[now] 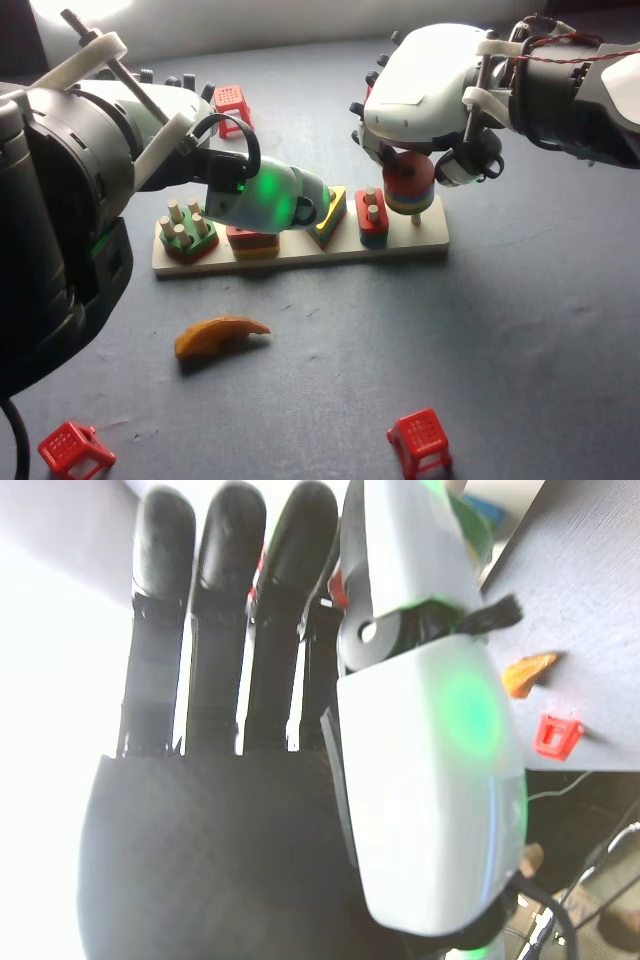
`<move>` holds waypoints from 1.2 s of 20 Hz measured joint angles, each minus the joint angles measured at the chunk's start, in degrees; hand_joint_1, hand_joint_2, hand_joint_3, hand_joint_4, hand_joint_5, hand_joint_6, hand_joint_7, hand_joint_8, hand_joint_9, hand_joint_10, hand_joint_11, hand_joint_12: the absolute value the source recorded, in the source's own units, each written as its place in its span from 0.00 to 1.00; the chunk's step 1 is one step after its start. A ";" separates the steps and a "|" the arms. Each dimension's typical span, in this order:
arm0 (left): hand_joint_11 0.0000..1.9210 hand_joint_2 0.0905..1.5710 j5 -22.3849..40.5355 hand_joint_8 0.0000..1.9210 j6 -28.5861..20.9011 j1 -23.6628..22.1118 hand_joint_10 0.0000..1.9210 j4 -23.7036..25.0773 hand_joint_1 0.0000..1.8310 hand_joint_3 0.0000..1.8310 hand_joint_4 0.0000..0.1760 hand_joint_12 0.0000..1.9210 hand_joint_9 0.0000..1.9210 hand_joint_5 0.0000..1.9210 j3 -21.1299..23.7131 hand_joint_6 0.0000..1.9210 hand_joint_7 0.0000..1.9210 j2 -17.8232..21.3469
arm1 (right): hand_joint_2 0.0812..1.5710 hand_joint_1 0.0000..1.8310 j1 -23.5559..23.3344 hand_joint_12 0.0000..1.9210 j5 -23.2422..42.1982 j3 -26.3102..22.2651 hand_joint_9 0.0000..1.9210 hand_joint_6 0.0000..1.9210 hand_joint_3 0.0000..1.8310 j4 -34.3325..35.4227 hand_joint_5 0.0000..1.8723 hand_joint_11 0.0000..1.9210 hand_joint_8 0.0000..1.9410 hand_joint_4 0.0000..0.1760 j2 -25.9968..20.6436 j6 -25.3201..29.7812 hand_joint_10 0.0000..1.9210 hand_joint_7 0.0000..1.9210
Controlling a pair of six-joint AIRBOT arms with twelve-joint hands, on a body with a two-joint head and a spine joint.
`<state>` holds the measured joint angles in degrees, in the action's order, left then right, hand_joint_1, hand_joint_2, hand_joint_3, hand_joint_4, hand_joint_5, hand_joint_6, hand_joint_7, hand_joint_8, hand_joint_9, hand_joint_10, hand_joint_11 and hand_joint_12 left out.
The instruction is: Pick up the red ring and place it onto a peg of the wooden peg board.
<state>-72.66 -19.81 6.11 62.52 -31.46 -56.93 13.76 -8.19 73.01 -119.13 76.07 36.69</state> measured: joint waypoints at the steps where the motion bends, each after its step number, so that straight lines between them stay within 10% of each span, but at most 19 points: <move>1: 0.00 0.65 0.00 0.00 0.00 0.00 0.00 0.02 0.00 0.00 0.00 0.00 0.00 0.03 0.00 0.00 0.01 0.00 | 0.68 0.75 0.00 0.74 0.00 0.17 0.47 0.50 0.00 0.02 0.52 0.34 0.44 0.00 0.07 -0.11 0.64 0.54; 23: 0.00 0.65 0.11 0.00 0.00 -0.04 0.00 0.02 0.00 0.00 0.00 0.01 0.00 0.03 -0.02 0.00 0.02 -0.07 | 0.68 0.75 2.71 0.73 -2.47 -2.56 0.47 0.50 0.00 0.07 0.52 0.34 0.44 0.00 -2.21 -1.40 0.64 0.54; 24: 0.01 0.65 0.09 0.00 0.00 -0.07 0.00 0.02 0.00 0.00 0.00 0.01 0.01 0.04 -0.02 0.00 0.03 -0.07 | 0.69 0.68 2.93 0.72 -2.84 -2.54 0.46 0.52 0.00 0.15 0.51 0.32 0.48 0.00 -2.23 -1.38 0.47 0.53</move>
<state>-72.58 -19.81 6.04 62.54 -31.48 -56.99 16.69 -11.03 70.48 -118.98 73.84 35.31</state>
